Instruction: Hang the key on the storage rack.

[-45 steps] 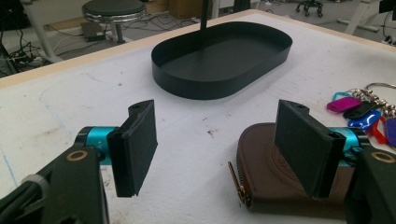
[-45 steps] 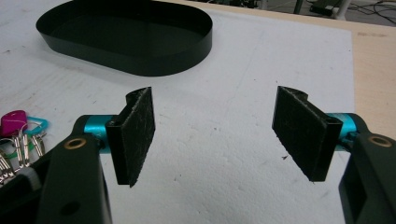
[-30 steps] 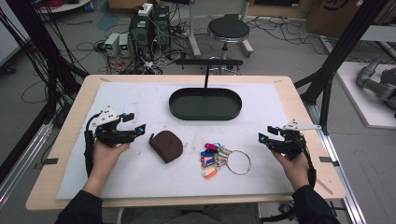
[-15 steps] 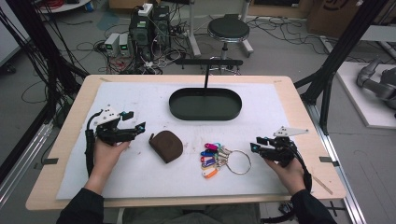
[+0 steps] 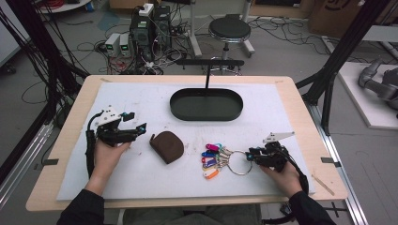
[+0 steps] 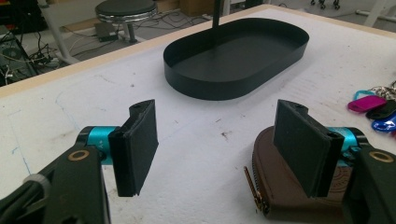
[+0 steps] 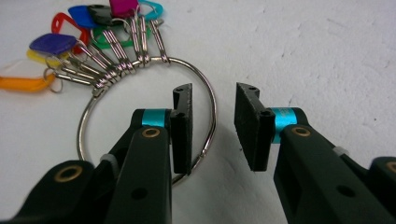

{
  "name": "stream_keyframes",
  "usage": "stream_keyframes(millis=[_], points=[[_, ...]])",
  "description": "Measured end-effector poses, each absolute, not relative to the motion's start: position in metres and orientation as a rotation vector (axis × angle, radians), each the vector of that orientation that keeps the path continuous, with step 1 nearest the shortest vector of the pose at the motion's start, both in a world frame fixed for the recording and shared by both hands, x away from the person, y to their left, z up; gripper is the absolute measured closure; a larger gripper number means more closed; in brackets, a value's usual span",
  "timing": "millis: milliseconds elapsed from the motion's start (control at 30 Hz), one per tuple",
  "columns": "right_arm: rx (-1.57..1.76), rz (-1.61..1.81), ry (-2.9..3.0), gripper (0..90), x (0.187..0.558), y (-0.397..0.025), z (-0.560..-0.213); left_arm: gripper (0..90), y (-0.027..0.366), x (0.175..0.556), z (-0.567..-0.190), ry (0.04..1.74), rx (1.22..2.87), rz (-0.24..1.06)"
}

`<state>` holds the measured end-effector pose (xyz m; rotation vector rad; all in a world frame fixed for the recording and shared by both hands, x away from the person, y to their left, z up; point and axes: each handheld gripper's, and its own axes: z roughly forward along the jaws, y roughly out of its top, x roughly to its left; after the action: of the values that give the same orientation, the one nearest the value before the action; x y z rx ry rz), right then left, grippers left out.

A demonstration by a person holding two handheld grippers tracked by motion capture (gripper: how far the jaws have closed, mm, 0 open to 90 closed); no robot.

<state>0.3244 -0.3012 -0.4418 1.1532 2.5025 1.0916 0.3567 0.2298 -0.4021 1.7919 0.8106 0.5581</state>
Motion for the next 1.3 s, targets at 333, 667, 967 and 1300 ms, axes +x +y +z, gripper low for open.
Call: stream_keyframes(millis=[333,667,967,1300], points=[[1.101,0.99,2.481,77.5,0.321,-0.295,-0.444,30.9,0.228,0.356,-0.402,0.812,1.814,0.566],[0.987,0.906,2.477,85.3,0.315,-0.284,-0.443,30.9,0.226,0.356,-0.402,0.811,1.827,0.571],[1.01,0.922,2.445,87.4,0.316,-0.284,-0.441,30.9,0.225,0.355,-0.403,0.811,1.834,0.572],[1.085,1.177,2.271,87.4,0.318,-0.296,-0.423,31.0,0.229,0.351,-0.403,0.818,1.818,0.583]])
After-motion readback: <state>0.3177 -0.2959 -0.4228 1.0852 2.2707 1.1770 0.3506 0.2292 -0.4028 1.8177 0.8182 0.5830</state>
